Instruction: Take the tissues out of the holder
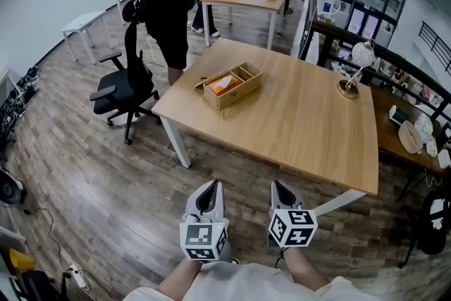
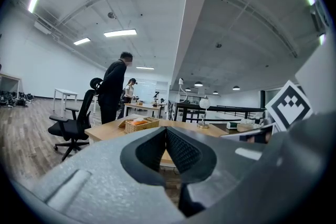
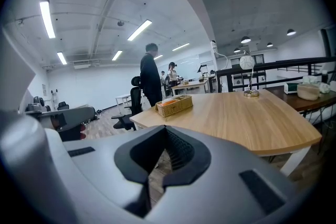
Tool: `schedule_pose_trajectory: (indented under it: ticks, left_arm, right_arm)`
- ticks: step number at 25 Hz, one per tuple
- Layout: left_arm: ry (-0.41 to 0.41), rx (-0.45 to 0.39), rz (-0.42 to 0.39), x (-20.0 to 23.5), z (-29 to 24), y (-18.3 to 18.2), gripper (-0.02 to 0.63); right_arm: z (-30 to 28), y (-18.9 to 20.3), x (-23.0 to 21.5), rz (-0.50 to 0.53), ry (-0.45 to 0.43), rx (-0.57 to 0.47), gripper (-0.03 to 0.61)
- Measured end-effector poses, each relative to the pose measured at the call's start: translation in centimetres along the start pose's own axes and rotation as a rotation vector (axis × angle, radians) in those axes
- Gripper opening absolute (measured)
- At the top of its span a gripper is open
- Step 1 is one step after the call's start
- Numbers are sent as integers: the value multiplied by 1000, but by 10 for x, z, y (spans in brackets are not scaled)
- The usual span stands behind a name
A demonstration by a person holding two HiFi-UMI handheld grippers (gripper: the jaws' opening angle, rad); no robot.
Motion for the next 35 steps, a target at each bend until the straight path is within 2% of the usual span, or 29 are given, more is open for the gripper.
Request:
schedule_pose_trajectory:
  ticks: [12,35]
  left_arm:
    - [2,-8,8,39,-51,1,10]
    - [-1,36,39,131,-205,-10,9]
  right_arm:
    - [-49,-9,-14,-8,51,-4,5]
    - [-216,-63,-23,-20,67,31,5]
Point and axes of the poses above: the fingertips, and each gripper's own axes: z backward along the fingers, x to its left, y out of its underside, the point moved 9 cm from there along z, backward along the fingers, and after that the axes turned 5 degrees about -x, right-handed, at the moved point
